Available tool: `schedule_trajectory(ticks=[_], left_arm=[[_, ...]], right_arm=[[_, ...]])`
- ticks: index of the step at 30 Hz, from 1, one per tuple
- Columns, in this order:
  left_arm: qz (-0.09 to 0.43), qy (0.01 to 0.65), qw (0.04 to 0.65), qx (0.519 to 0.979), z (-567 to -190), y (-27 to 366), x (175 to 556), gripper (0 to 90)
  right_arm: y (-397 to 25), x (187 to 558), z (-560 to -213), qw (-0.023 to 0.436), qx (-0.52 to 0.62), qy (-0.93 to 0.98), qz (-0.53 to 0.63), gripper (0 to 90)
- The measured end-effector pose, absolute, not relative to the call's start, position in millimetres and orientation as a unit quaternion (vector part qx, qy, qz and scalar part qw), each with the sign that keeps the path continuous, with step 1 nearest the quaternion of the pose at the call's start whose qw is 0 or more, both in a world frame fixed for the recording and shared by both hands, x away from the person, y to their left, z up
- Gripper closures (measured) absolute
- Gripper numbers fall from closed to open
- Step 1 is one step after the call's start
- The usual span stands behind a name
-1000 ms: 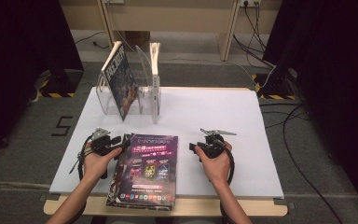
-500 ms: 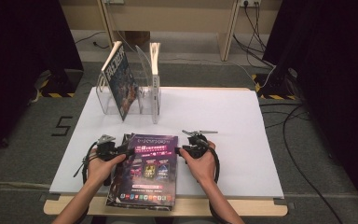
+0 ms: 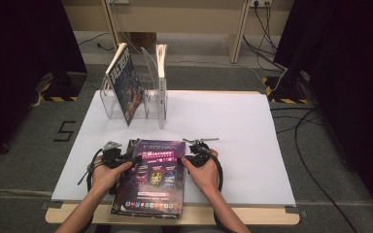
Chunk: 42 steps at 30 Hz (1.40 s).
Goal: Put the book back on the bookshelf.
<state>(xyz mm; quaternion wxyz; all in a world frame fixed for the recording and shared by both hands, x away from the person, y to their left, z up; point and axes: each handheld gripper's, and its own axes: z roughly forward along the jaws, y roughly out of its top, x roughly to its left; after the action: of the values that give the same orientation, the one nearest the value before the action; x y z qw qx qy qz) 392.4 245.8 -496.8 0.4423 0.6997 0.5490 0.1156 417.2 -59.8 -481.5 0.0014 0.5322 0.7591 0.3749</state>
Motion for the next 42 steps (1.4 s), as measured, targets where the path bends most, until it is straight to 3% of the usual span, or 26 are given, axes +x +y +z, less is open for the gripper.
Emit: schedule_trajectory(ticks=[14, 18, 20, 22, 28, 42], left_arm=[[0.085, 0.586, 0.476, 0.65, -489, 251, 390, 60.4], [0.029, 0.591, 0.506, 0.628, -487, 251, 389, 63.9], [0.022, 0.584, 0.502, 0.637, -489, 246, 388, 65.4], [0.049, 0.577, 0.485, 0.655, -490, 243, 387, 66.8], [0.06, 0.566, 0.478, 0.668, -488, 243, 388, 81.0], [0.041, 0.567, 0.479, 0.669, -491, 233, 393, 83.4]], right_arm=[[-58, 416, -482, 0.011, 0.533, 0.76, 0.372, 56.9], [-58, 416, -482, 0.011, 0.532, 0.761, 0.371, 56.9], [-57, 416, -482, 0.011, 0.533, 0.76, 0.372, 56.8], [-58, 416, -482, 0.012, 0.531, 0.762, 0.372, 56.8], [-59, 420, -481, 0.002, 0.532, 0.762, 0.369, 56.9], [-70, 452, -477, -0.007, 0.553, 0.751, 0.361, 55.8]])
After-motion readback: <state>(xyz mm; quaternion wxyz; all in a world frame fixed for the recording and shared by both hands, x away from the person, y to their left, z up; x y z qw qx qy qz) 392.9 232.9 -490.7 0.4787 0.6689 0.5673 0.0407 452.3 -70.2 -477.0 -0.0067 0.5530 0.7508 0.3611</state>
